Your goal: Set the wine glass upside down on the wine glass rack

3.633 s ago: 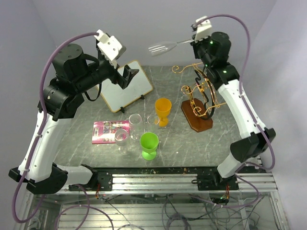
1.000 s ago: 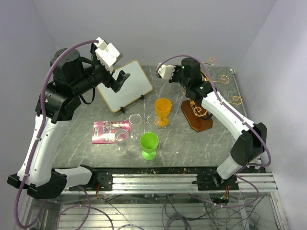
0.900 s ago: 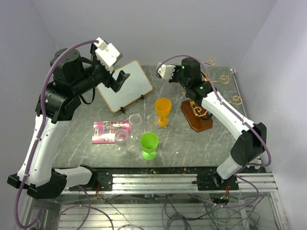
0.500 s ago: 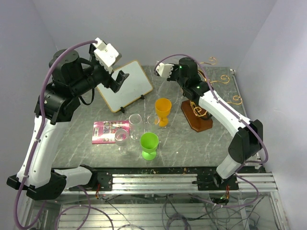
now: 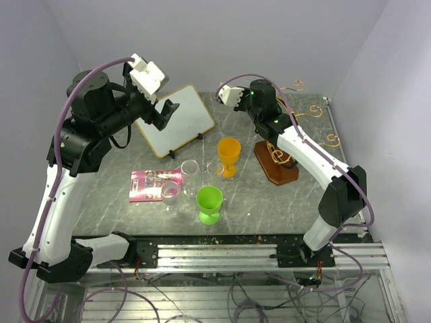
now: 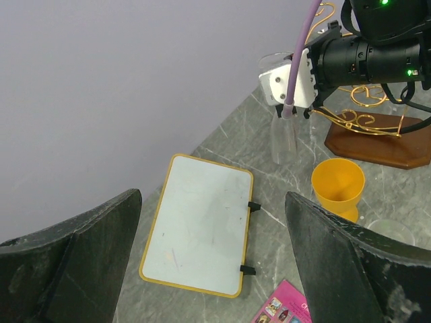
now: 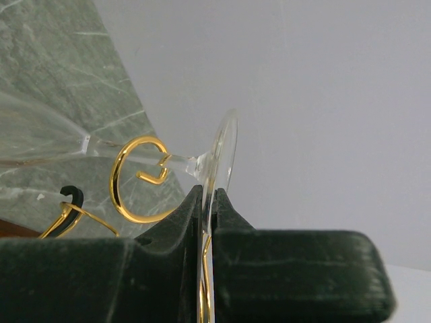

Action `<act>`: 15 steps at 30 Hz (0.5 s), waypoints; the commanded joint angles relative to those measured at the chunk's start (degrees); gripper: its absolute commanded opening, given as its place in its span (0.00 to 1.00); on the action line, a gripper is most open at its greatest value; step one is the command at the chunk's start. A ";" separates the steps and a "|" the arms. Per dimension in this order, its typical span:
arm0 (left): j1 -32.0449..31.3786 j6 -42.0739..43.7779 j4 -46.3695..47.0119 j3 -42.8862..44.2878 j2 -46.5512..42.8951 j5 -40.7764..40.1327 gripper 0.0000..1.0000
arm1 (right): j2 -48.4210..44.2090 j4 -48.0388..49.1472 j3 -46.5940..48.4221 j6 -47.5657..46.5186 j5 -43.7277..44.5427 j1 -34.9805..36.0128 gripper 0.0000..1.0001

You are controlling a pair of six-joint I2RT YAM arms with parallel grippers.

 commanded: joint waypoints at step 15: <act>0.74 -0.51 1.71 -0.78 -1.14 -0.63 0.98 | 0.03 1.87 -1.30 -0.73 2.21 0.00 0.09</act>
